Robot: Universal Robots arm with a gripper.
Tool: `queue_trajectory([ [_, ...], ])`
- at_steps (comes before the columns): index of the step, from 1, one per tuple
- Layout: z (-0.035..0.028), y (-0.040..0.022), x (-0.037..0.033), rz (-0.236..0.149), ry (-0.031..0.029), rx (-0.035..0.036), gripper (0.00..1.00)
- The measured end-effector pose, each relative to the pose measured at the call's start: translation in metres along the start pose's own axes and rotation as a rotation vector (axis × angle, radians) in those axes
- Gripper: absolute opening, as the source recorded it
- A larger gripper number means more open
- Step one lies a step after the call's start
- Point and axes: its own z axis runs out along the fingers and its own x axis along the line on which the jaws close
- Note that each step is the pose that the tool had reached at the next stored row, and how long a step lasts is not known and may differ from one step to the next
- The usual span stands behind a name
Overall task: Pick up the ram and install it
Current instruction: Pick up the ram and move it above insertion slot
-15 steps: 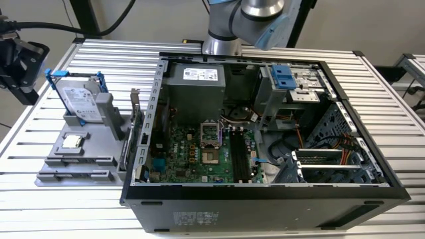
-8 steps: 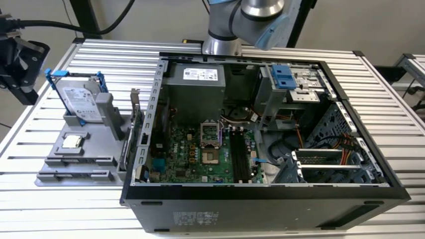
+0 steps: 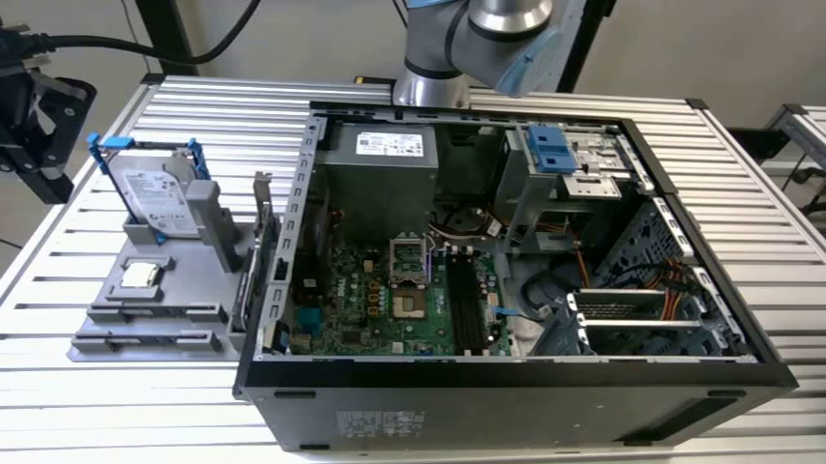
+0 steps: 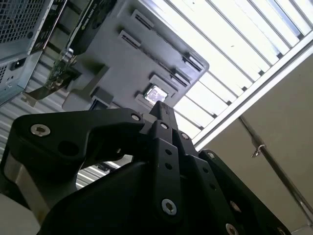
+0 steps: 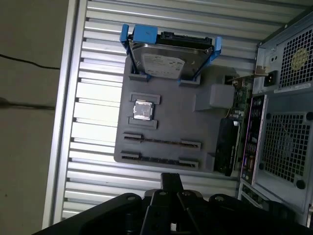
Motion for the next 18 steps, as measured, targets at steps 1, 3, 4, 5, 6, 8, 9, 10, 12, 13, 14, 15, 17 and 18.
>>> queue_trajectory([
  [1, 0.0, 0.0, 0.0, -0.006, 0.0003, -0.0001, 0.0],
  [3, 0.0, 0.0, 0.0, -0.018, 0.0008, -0.0003, 0.0],
  [4, 0.0, 0.0, 0.0, -0.024, 0.0011, -0.0004, 0.0],
  [5, 0.0, 0.0, 0.0, -0.03, 0.0014, -0.0006, 0.0],
  [6, 0.0, 0.0, 0.0, -0.037, 0.0017, -0.0008, 0.0],
  [8, -0.0001, 0.0, 0.0, -0.051, 0.0025, -0.0009, 0.0],
  [9, -0.0001, 0.0, 0.0, -0.058, 0.0028, -0.0011, 0.0],
  [10, -0.0001, 0.0, 0.0, -0.065, 0.0031, -0.0012, 0.0],
  [12, -0.0001, 0.0, 0.0, -0.078, 0.0038, -0.0014, 0.0],
  [13, -0.0002, 0.0, 0.0, -0.085, 0.0042, -0.0015, 0.0],
  [14, -0.0003, 0.0, 0.0, -0.091, 0.0044, -0.0016, 0.0],
  [15, -0.0003, 0.0, 0.0, -0.097, 0.0047, -0.0017, 0.0],
  [17, -0.0004, 0.0, 0.0, -0.107, 0.0051, -0.0019, 0.0],
  [18, -0.0004, 0.0, 0.0, -0.112, 0.0054, -0.002, 0.0],
])
